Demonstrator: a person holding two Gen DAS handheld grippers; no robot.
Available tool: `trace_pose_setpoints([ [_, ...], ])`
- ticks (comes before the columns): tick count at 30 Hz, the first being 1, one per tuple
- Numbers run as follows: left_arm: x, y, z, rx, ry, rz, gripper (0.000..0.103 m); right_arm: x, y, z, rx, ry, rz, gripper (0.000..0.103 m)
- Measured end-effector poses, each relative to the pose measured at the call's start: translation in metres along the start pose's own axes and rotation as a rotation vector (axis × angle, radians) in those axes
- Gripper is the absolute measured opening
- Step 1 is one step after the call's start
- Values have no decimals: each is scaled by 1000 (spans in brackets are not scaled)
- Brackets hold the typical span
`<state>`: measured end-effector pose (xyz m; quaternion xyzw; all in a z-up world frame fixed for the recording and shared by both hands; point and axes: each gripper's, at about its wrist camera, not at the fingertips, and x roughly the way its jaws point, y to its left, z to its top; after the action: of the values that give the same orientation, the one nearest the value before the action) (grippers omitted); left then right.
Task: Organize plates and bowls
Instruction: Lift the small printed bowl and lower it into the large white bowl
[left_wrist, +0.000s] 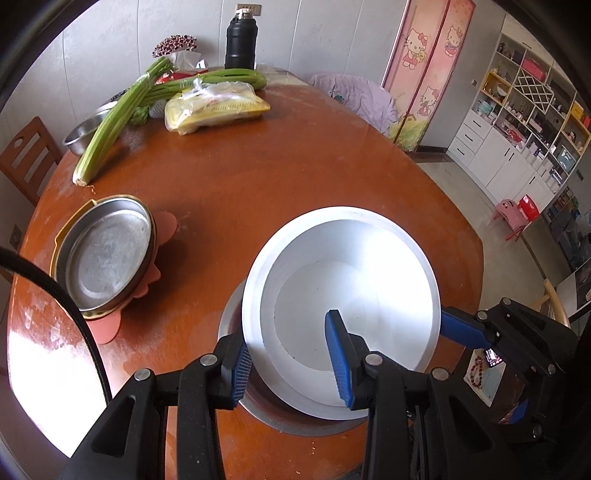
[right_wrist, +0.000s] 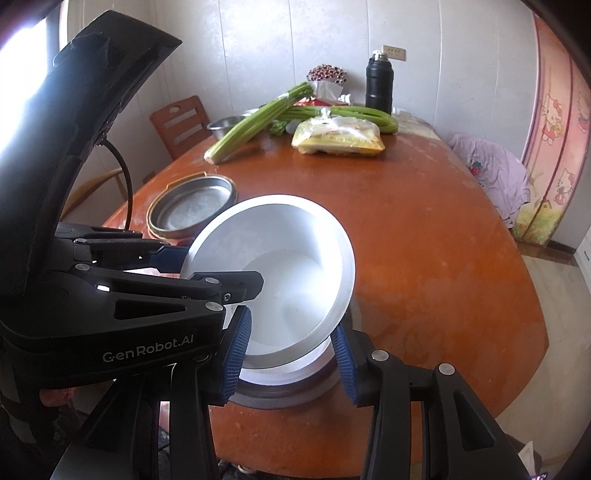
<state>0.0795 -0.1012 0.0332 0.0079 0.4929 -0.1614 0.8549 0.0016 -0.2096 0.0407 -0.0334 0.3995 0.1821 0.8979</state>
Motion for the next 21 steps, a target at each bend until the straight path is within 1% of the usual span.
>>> trace_pose_setpoints([
  [8,9,2,-8,-2,19,1,38,10,-1,-5,-3,26,-7,47],
  [16,19,3,-10,5,33,34,38,19,1,-9,-16,49,-5,47],
  [21,20,3,-11,1,40,27,38,18,-3,-9,0,50,1,47],
])
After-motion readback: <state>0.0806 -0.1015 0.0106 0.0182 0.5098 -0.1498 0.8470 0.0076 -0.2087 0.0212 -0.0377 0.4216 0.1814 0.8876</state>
